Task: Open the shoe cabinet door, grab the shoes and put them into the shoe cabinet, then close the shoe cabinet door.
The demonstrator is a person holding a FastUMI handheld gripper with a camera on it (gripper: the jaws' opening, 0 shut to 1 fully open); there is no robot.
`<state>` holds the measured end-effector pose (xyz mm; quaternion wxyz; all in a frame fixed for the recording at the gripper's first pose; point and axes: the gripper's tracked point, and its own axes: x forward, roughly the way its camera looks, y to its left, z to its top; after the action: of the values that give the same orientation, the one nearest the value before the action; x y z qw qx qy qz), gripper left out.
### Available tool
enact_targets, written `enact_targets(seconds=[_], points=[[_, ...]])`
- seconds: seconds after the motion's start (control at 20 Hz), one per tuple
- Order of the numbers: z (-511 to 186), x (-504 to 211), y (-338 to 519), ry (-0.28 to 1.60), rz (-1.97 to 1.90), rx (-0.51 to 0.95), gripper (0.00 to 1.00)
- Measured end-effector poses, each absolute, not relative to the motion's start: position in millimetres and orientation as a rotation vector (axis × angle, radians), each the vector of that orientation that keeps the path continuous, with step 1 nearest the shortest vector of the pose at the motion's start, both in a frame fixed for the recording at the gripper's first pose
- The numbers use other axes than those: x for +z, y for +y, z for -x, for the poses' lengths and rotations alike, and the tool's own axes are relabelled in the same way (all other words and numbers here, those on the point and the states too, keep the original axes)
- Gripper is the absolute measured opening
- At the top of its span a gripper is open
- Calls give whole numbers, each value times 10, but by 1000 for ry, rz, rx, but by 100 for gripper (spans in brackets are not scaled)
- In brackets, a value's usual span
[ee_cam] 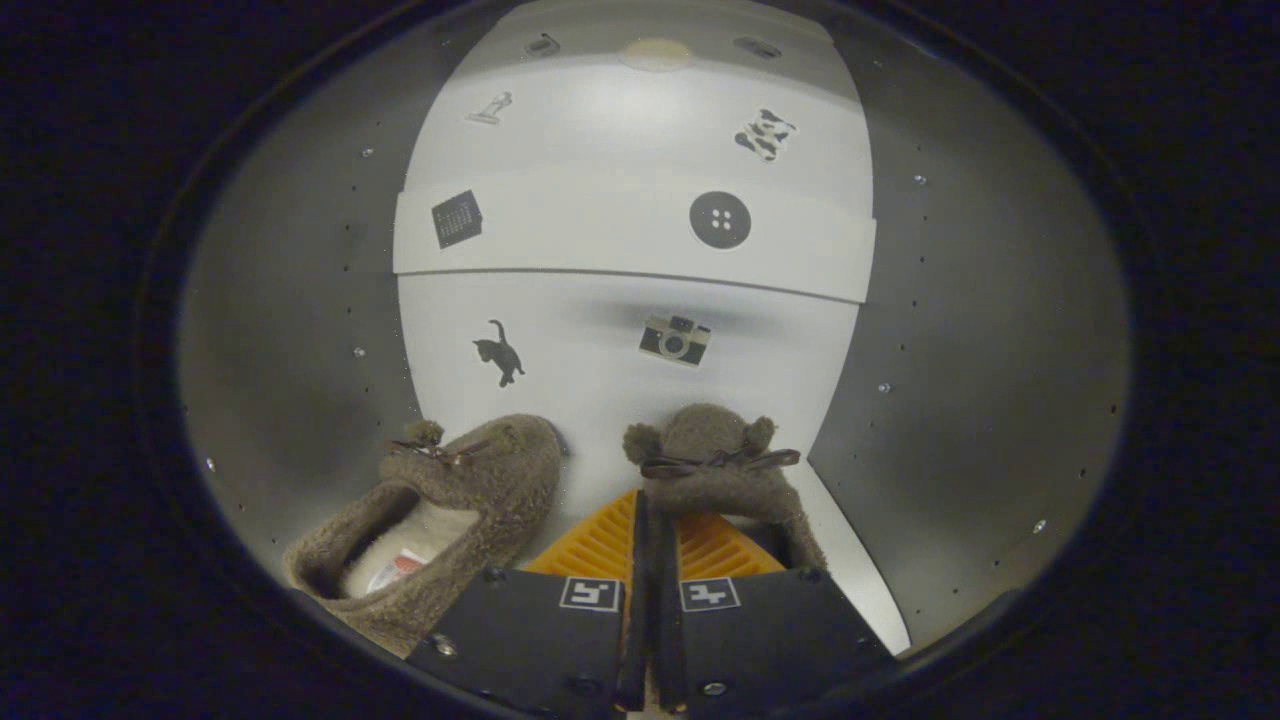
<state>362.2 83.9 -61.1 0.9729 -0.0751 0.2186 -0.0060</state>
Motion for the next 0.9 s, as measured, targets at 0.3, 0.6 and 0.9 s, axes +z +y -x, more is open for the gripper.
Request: enact_targets(seconds=[0.3,0.6,0.9], points=[[-3524,-579,826,476,156,-16,38],[-3289,-321,803,388,167,-44,46],[-2887,-71,990,310,130,15,91]])
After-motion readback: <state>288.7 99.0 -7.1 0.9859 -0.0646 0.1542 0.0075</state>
